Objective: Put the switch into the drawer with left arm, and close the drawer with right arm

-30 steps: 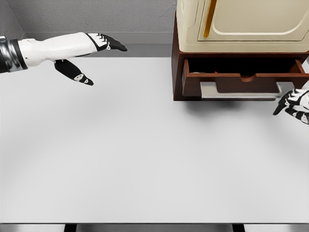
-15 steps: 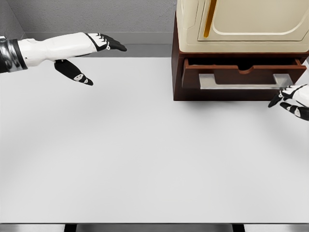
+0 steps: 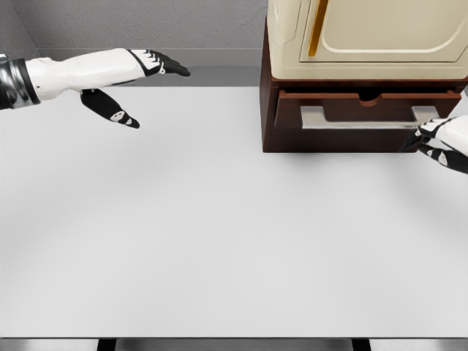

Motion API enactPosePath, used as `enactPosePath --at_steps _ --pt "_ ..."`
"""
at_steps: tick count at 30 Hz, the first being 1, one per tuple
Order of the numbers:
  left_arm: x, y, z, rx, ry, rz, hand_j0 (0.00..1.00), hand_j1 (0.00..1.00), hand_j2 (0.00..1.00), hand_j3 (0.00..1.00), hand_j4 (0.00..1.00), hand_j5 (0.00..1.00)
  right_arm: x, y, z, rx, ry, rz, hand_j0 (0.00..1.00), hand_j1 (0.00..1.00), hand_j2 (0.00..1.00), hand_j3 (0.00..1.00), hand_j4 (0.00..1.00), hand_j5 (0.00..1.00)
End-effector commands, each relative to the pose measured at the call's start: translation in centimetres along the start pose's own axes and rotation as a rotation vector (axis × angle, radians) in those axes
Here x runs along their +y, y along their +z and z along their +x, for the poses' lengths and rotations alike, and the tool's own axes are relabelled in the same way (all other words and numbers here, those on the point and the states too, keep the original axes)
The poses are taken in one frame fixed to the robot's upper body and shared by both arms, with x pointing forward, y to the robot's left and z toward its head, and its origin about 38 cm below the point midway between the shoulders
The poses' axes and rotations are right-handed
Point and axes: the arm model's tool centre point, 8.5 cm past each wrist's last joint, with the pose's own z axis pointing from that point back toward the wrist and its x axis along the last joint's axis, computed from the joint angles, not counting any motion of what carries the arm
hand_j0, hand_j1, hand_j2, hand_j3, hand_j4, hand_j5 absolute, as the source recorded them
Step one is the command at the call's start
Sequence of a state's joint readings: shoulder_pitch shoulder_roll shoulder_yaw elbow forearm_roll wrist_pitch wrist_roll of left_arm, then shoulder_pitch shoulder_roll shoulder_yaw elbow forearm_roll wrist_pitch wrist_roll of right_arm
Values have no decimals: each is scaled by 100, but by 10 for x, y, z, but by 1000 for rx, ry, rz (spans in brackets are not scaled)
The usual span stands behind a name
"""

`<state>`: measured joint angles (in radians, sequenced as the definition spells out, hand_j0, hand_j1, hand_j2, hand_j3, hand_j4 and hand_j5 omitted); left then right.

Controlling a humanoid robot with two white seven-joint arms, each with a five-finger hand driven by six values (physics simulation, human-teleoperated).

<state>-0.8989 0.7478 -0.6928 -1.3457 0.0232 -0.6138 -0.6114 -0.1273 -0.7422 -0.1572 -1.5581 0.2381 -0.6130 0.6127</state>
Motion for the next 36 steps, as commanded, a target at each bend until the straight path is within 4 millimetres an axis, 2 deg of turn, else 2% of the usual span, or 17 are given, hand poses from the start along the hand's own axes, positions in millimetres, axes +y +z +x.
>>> enactPosePath --at_steps 1,8,16,29,32,36 --pt "1 1 0 0 6 6 100 100 100 100 100 100 3 -1 -2 4 -12 5 47 47 47 47 47 47" --pt "0 1 -2 5 10 6 100 100 100 100 100 100 -4 -8 -3 -4 -2 -6 48 48 48 48 48 48" --pt "0 1 -2 5 10 6 100 100 100 100 100 100 1 -18 -9 6 -11 15 48 48 48 48 48 48" --pt "0 1 -2 6 11 4 100 100 100 100 100 100 -3 -19 -13 14 -8 8 49 49 49 49 49 49" --pt "0 1 -2 5 10 4 100 100 100 100 100 100 -2 -18 -13 16 -6 12 58 58 58 58 58 58" --pt "0 1 -2 5 10 4 100 100 100 100 100 100 -2 -17 -14 18 -7 15 56 56 56 56 56 56"
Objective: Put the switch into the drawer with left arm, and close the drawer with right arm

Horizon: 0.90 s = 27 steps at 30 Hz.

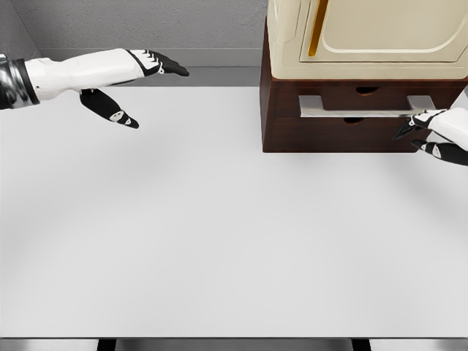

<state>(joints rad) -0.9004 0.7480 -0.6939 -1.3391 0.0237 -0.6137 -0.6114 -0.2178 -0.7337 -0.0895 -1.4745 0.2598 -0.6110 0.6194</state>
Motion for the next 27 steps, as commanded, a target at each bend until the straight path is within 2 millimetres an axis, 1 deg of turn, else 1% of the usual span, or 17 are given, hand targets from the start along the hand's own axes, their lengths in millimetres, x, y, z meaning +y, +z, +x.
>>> enactPosePath --at_steps 1,3,6,9,15,19,20,22,23,24,26,27 --pt "1 0 0 0 6 5 100 100 100 100 100 100 -1 1 -1 5 5 -4 56 56 56 56 56 56" --pt "1 7 -2 14 3 0 100 100 100 100 100 100 0 1 0 4 5 -3 52 52 52 52 52 52" --pt "1 7 -2 16 2 -1 100 100 100 100 100 100 0 0 1 1 5 -5 45 45 45 45 45 45" --pt "1 7 -2 16 2 -1 100 100 100 100 100 100 0 0 1 -1 4 -5 42 42 42 42 42 42" --pt "2 8 -2 16 2 1 100 100 100 100 100 100 1 3 1 2 4 -6 41 41 41 41 41 41" --pt "1 7 -2 14 1 -1 100 100 100 100 100 100 9 7 5 -4 -1 14 41 41 41 41 41 41" --pt "1 7 -2 13 1 -1 100 100 100 100 100 100 16 9 9 -9 -7 27 42 42 42 42 42 42" --pt "1 7 -1 12 0 -1 100 100 100 100 100 100 23 10 21 -37 4 49 44 44 44 44 44 44" --pt "1 7 -1 11 0 -2 100 100 100 100 100 100 25 9 28 -53 11 54 46 46 46 46 46 46" --pt "1 6 0 6 2 -1 100 100 100 100 100 100 28 7 38 -80 22 65 52 52 52 52 52 52" --pt "-1 5 1 3 4 -4 100 100 100 100 100 100 33 7 55 -119 38 80 86 86 86 86 86 86" --pt "-1 5 1 3 4 -4 100 100 100 100 100 100 34 7 59 -131 44 82 100 100 100 100 100 100"
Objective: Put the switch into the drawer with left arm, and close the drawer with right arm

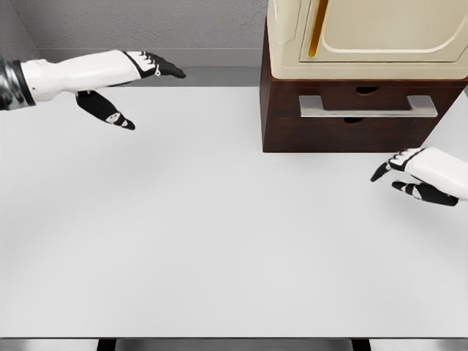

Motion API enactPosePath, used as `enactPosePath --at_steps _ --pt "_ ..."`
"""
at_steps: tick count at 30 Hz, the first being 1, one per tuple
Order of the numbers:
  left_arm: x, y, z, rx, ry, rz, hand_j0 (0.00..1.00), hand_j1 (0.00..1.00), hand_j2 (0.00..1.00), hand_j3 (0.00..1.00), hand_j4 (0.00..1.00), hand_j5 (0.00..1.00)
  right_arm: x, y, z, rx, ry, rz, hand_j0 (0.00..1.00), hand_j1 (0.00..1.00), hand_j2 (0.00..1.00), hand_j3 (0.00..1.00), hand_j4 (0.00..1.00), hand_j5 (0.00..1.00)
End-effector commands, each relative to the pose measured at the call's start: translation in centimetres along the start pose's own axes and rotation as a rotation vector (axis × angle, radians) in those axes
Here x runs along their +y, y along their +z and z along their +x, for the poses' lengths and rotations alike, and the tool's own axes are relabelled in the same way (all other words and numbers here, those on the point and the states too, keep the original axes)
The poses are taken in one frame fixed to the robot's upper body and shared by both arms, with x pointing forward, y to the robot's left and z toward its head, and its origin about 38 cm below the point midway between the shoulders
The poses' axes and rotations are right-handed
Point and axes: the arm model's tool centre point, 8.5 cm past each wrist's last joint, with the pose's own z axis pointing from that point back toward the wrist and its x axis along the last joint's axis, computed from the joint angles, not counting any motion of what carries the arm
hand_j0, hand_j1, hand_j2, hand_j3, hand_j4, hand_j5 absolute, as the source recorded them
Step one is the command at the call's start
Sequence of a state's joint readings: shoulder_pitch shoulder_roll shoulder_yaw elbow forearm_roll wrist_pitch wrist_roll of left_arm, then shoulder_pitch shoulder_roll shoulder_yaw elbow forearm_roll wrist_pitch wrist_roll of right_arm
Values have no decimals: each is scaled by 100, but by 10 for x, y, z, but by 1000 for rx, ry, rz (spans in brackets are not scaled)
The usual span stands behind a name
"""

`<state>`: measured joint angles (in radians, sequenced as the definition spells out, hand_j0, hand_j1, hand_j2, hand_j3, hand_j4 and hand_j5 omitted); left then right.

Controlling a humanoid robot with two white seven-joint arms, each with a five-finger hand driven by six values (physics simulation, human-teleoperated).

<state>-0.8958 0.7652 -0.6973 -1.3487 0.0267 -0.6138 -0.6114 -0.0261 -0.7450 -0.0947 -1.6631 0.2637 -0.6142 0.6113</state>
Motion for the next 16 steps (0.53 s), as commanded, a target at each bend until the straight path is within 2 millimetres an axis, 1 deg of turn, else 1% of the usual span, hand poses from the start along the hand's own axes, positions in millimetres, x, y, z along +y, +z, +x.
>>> enactPosePath --at_steps 1,3,7,9,10,11,12,13,16 --pt "-1 1 -2 5 10 3 100 100 100 100 100 100 -8 -5 16 -44 31 -12 100 100 100 100 100 100" --pt "-3 1 -2 4 13 0 100 100 100 100 100 100 -6 -10 22 -66 34 -1 100 100 100 100 100 100" --pt "-5 -1 0 -1 13 -5 100 100 100 100 100 100 -4 -12 24 -76 34 11 100 100 100 100 100 100" --pt "-12 -4 -1 -4 22 -24 100 100 100 100 100 100 -4 -12 24 -76 34 11 100 100 100 100 100 100" --pt "-25 -12 2 -20 34 -63 100 100 100 100 100 100 -4 -12 24 -76 34 11 100 100 100 100 100 100" --pt "-29 -12 -1 -13 44 -74 100 100 100 100 100 100 -4 -12 24 -76 34 11 100 100 100 100 100 100" --pt "-42 -13 -5 -2 65 -108 100 100 100 100 100 100 -4 -12 24 -76 34 11 100 100 100 100 100 100" --pt "-46 -15 -5 -5 71 -115 100 100 100 100 100 100 -4 -12 24 -76 34 11 100 100 100 100 100 100" --pt "-46 -15 -5 -3 71 -118 100 100 100 100 100 100 -4 -12 24 -76 35 10 100 100 100 100 100 100"
